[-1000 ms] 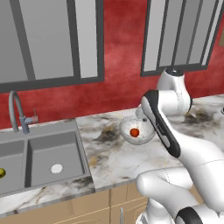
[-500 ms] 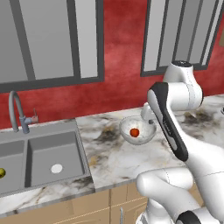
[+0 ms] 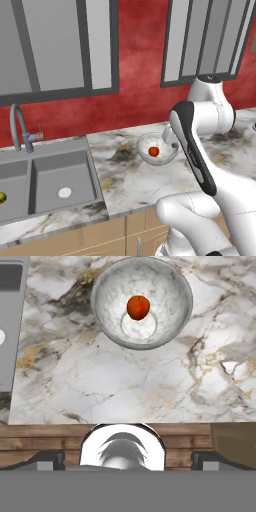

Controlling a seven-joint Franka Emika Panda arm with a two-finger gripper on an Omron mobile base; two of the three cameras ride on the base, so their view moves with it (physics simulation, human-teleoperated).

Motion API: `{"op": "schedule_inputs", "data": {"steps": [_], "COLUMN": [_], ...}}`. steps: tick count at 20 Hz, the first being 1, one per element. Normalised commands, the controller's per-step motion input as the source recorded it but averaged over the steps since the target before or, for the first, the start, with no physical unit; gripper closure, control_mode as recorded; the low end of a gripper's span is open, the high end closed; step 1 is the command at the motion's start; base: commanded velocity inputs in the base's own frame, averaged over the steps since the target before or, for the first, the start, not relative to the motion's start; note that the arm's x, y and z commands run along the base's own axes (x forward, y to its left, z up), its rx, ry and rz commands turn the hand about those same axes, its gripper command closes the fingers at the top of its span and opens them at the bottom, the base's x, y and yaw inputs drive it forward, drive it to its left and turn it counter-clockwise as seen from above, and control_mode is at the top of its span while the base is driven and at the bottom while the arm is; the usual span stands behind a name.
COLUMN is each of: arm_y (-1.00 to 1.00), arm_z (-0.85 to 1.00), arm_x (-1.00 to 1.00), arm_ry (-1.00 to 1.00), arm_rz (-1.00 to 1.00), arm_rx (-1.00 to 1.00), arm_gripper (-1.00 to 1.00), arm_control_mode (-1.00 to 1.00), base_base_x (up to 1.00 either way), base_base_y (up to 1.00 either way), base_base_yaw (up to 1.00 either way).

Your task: Pick the apples from the cabinet and place them in one bowl. Pick the pear from the sink and place it in the other bowl.

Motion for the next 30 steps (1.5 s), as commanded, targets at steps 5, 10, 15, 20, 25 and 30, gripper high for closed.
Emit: {"op": "schedule_inputs", "data": {"steps": [5, 10, 15, 20, 25, 30], "arm_y": [0.0, 0.0, 0.0, 0.0, 0.0, 0.0], "arm_z": [0.0, 0.0, 0.0, 0.0, 0.0, 0.0], "arm_x": [0.0, 0.0, 0.0, 0.0, 0.0, 0.0], "arm_ry": [0.0, 0.0, 0.0, 0.0, 0.0, 0.0], "arm_rz": [0.0, 0.0, 0.0, 0.0, 0.0, 0.0], "arm_rx": [0.0, 0.0, 0.0, 0.0, 0.0, 0.0], "arm_gripper": [-1.0, -1.0, -1.0, -1.0, -1.0, -1.0], "arm_control_mode": [-1.0, 1.0, 1.0, 1.0, 1.0, 1.0], "base_base_x": [0.0, -0.02, -0.94, -0.47, 0.02, 0.0], "base_base_y": [0.0, 0.0, 0.42, 0.81, 0.42, -0.02], "base_base_yaw": [0.0, 0.0, 0.01, 0.0, -0.21, -0.71]}}
